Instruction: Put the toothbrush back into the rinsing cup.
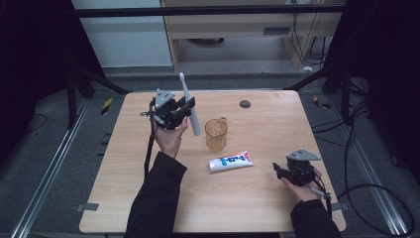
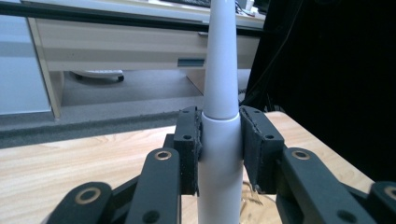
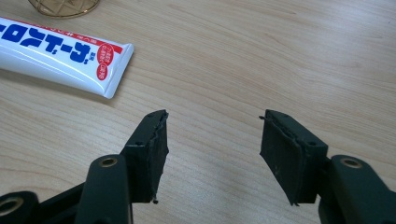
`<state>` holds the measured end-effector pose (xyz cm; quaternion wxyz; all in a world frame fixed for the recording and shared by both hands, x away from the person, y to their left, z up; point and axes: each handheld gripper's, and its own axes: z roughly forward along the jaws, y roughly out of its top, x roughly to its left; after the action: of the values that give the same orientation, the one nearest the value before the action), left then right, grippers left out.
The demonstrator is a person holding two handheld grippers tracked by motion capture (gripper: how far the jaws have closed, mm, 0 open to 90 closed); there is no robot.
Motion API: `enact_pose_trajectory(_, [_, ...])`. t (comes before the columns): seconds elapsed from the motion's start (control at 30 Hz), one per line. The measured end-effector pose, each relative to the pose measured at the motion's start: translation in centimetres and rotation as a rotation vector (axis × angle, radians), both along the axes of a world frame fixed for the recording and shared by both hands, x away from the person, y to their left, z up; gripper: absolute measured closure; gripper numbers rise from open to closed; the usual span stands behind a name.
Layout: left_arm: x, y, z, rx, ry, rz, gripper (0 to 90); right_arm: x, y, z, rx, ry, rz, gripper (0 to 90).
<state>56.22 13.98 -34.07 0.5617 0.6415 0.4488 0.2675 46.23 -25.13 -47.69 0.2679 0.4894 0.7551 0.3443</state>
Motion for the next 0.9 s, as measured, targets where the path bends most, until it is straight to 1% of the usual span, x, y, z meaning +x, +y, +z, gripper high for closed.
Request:
enact_pose_trajectory(0.17, [0.7, -0.4, 0.6, -0.002, -0.017, 0.009, 68.3, 0.0, 0.0, 0.0, 0.003, 0.000, -0.001, 41.2])
enact_pose_trajectory(0.27, [0.8, -0.6, 0.8, -0.002, -0.023, 0.008, 68.3, 0.0, 0.0, 0.0, 0.004, -0.001, -0.001, 41.2])
enact_pose_trajectory(0.3, [1.0, -0.8, 1.1, -0.004, -0.034, 0.010, 68.3, 0.0, 0.0, 0.0, 0.002, 0.001, -0.001, 41.2])
enact_pose_trajectory(0.4, [1.2, -1.0, 1.3, -0.007, -0.038, 0.012, 68.3, 0.0, 0.0, 0.0, 0.002, 0.000, -0.001, 41.2])
enact_pose_trajectory(0.47, [1.3, -1.2, 1.4, -0.014, -0.042, 0.009, 68.3, -0.1, 0.0, 0.1, 0.011, 0.002, -0.003, 41.2])
enact_pose_trajectory(0.63, [1.5, -1.9, 1.4, -0.021, -0.049, 0.000, 68.3, -0.1, 0.0, 0.1, 0.009, 0.001, -0.003, 41.3])
enact_pose_trajectory(0.73, [1.5, -2.4, 1.4, -0.017, -0.056, -0.009, 68.3, -0.1, -0.1, 0.1, 0.013, -0.004, -0.006, 41.4])
enact_pose_trajectory(0.8, [1.6, -2.9, 1.3, -0.006, -0.058, -0.017, 68.3, 0.0, -0.1, 0.1, 0.014, -0.003, -0.006, 41.6])
enact_pose_trajectory(0.9, [1.8, -3.6, 0.9, 0.000, -0.054, -0.030, 68.3, -0.1, -0.1, 0.1, 0.011, -0.010, -0.006, 41.7])
